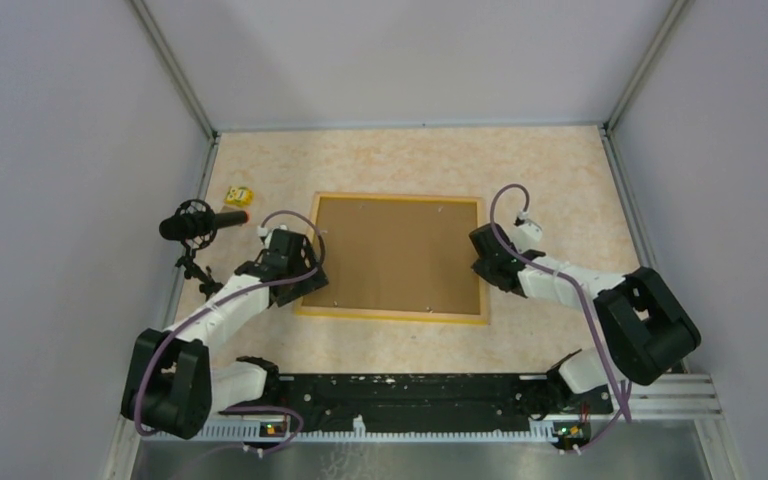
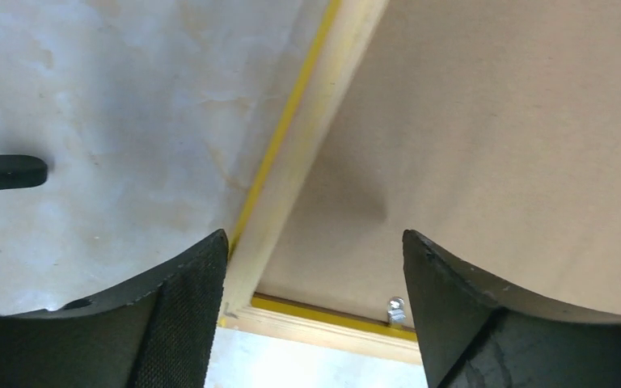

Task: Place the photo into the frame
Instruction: Install the photo frame at the center of the board.

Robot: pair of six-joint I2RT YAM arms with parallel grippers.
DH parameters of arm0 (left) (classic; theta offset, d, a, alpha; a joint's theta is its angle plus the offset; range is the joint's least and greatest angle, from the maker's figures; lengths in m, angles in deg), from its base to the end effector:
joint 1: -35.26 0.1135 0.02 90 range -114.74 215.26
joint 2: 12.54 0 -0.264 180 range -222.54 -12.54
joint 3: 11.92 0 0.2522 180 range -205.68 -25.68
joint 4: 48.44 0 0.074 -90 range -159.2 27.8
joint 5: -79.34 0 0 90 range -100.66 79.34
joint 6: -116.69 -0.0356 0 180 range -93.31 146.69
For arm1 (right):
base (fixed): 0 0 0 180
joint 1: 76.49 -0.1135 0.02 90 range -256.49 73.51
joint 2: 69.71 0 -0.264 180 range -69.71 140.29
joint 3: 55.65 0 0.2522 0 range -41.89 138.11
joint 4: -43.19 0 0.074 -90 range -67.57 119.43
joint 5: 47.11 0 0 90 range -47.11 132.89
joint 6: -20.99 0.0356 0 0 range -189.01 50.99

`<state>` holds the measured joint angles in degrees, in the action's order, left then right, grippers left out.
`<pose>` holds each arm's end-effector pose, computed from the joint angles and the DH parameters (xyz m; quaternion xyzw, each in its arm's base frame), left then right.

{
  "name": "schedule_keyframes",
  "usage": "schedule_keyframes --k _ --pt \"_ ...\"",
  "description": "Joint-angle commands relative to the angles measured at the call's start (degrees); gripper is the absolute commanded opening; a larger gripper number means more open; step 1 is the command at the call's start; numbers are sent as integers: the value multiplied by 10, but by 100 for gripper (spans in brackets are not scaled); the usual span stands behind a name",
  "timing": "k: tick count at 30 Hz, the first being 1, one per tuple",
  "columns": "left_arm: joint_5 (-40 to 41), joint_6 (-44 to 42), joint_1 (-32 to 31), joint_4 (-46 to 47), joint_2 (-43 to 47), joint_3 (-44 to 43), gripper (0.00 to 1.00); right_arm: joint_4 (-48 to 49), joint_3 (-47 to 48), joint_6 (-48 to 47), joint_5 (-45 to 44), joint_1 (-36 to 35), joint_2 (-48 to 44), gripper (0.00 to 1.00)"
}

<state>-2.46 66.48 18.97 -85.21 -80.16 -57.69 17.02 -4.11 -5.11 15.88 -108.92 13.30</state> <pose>0.2034 -0.0542 0.1705 -0.2145 0.9362 -0.0660 0.2704 0.2278 0.1255 0.1546 0.3159 0.8812 0.0523 0.3478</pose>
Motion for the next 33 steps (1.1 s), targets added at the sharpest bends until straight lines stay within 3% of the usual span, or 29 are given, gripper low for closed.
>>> schedule_keyframes --k 1,7,11,15,18,21,29,33 --pt "-41 -25 -15 -62 29 -66 86 -73 -47 8 -6 0 17 0" --pt "-43 39 -73 -181 106 -98 91 -48 -46 -54 21 1 -8 2" --pt "-48 152 -175 -198 167 -67 91 -42 -47 -88 43 1 -39 33" --pt "-76 290 -277 -158 167 -17 90 -52 -45 -120 52 1 -83 51" --pt "-129 391 -315 -91 153 36 90 -47 -42 -150 79 1 -118 69" --pt "-155 472 -329 -28 135 76 89 -80 -17 -172 81 1 -135 79" --pt "-111 581 -340 32 75 72 86 -119 -14 -188 77 1 -216 84" --pt "-98 644 -340 73 46 74 99 -140 -17 -193 64 1 -239 85"
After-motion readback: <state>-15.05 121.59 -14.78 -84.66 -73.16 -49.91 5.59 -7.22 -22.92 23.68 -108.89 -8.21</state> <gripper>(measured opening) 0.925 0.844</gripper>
